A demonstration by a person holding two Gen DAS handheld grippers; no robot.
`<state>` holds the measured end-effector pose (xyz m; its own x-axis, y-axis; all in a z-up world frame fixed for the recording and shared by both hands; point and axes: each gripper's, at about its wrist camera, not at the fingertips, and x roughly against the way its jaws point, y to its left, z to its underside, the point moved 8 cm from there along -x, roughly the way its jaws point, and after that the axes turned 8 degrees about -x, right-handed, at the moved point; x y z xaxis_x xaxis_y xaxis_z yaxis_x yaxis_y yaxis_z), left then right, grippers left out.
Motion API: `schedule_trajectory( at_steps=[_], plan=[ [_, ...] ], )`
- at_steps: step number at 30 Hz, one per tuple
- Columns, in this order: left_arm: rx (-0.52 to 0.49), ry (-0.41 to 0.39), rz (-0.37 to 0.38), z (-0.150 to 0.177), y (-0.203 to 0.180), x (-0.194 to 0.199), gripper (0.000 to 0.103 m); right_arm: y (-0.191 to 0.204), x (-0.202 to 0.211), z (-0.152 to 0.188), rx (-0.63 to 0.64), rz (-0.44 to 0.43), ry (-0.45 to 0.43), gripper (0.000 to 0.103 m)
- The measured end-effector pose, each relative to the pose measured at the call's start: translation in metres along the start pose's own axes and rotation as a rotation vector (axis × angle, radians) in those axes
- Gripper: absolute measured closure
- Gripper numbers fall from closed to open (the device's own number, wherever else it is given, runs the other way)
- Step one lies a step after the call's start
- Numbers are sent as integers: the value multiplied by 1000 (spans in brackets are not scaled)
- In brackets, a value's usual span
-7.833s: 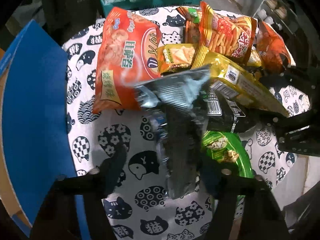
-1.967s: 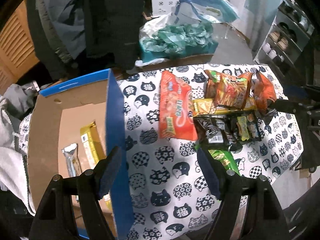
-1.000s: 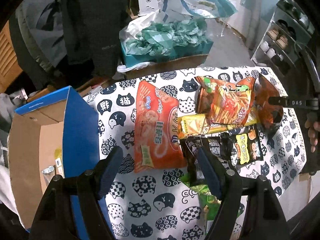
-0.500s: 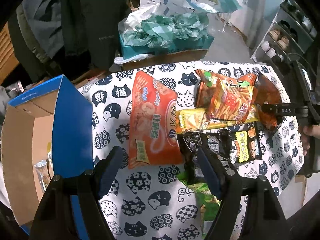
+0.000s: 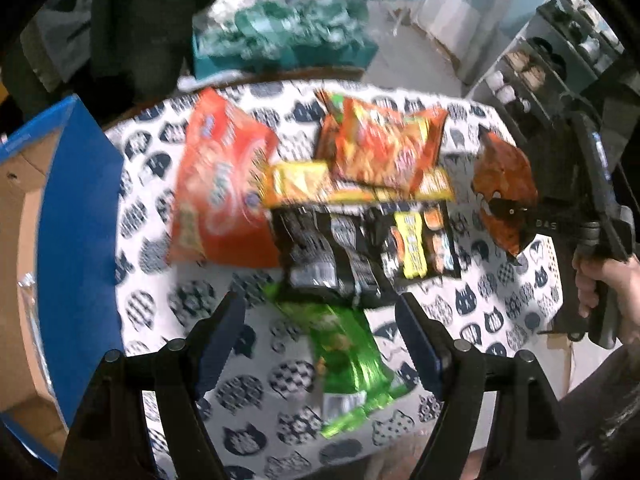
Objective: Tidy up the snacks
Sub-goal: 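Grasp the orange chip bag with the right tool while the left tool grasps the green bag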
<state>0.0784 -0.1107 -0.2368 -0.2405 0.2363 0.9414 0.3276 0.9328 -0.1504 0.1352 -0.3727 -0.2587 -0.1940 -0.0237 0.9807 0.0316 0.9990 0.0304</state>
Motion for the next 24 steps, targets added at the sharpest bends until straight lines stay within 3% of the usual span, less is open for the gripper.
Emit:
schedule_trajectory(
  at_steps=[9,16,18,20,21,24],
  plan=[
    [32,47,11,17,-16,-28,24,14,23,19,40,-40,-25,57],
    [-47,92,-69,30,-18,-51,24,27,28,19,49,-73,-33,57],
    [-54,102,-64,32,-18,-55,34,30,29,19,53,-78,-34,57],
    [-61,114,-53,35,-17,-60,59,33,29,20,54,-85,-33,57],
    [-63,119,-42,37,-17,-62,66,34,30,19,54,-90,-33,57],
    [-94,102,-46,39,-19,-60,70,38,31,18,59,-96,-32,57]
  ],
)
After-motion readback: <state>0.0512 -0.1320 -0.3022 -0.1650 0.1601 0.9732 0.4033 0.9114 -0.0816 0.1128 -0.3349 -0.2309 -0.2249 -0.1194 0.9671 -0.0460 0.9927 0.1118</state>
